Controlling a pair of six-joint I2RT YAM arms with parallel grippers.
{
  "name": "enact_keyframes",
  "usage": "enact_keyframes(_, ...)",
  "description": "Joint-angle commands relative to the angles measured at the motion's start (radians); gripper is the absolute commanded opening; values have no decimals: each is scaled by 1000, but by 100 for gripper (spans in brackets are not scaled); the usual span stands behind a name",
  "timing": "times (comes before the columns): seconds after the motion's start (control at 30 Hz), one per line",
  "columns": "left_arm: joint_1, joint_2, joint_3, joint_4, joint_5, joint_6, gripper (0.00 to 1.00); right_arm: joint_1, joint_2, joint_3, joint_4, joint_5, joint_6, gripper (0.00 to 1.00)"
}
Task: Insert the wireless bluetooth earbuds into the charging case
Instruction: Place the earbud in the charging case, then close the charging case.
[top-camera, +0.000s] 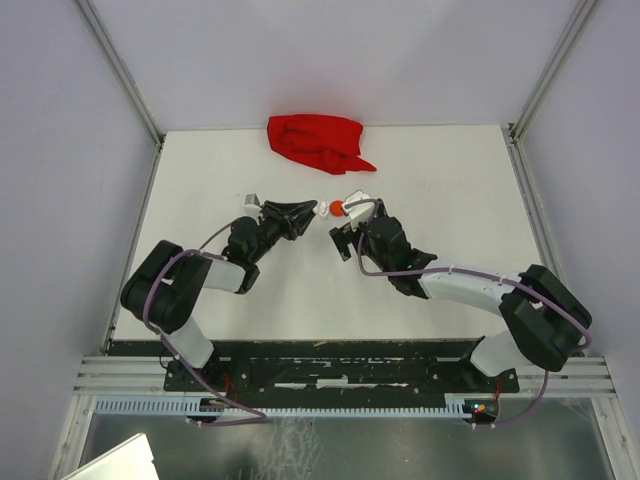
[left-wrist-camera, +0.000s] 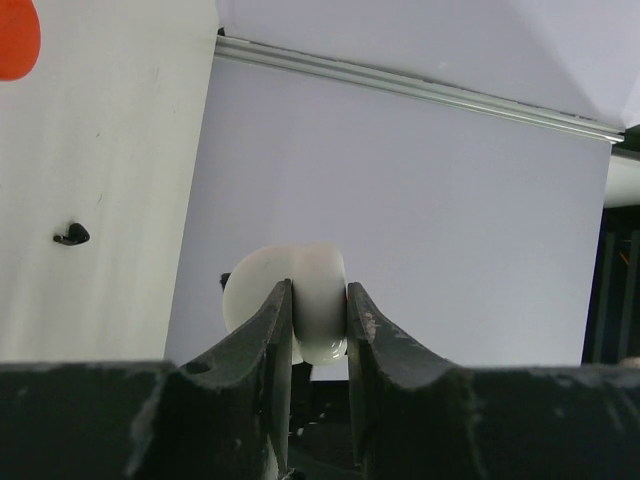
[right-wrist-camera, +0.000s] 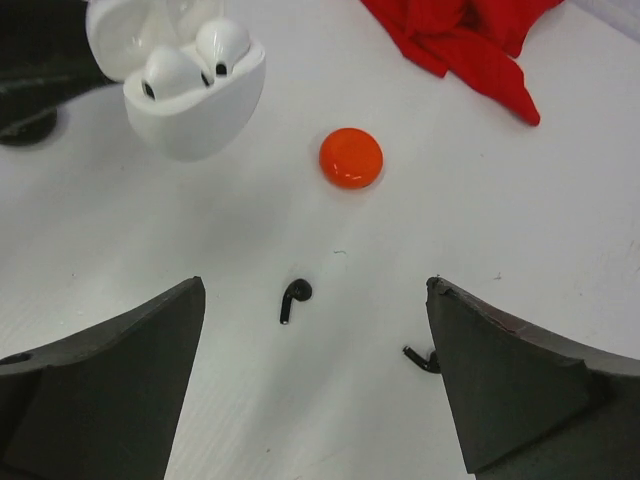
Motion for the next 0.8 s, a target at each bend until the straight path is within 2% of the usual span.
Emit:
enact_keyframes(0.0,-12,-93,-19,-79,-83,-57,3,38,52,52,87,69,-35,100)
enact_keyframes(0.3,-25,-143,-37,-202,-100,-34,3,109,178,117,190,115,-70,99)
enact_keyframes(0.77,-30,-117,-89,-160,-73,-33,3,109,297,181,234,276,-160,99)
